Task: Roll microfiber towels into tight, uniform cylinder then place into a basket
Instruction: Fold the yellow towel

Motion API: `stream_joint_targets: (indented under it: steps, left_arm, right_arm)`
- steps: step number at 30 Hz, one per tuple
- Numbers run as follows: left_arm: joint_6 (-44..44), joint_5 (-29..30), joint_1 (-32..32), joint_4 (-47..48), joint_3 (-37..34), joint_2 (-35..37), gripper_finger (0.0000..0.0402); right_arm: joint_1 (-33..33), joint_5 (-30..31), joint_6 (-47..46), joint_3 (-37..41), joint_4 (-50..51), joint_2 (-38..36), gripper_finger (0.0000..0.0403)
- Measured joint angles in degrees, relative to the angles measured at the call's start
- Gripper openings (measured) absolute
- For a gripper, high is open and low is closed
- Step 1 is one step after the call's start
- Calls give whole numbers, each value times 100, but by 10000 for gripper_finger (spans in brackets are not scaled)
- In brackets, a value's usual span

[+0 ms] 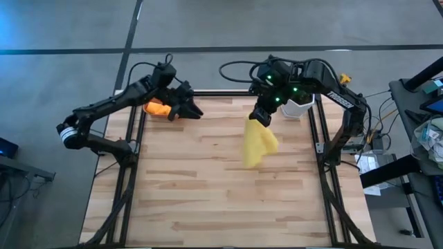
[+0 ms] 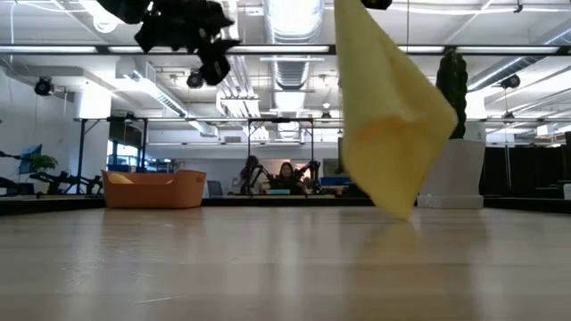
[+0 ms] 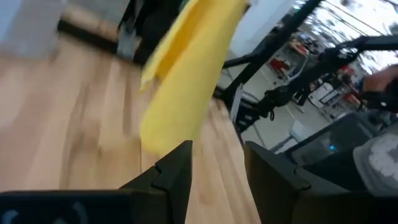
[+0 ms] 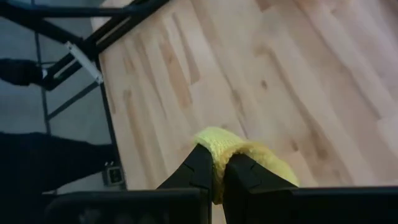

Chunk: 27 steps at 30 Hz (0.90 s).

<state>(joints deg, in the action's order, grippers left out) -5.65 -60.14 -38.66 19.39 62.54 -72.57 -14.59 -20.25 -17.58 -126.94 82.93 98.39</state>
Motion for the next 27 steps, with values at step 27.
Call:
stream_joint_targets:
  steps: [27]
  left_arm:
    - [-3136,-756,989,-5153,706,-2249,130]
  right_arm:
    - [134,-971,687,82,52,271,9]
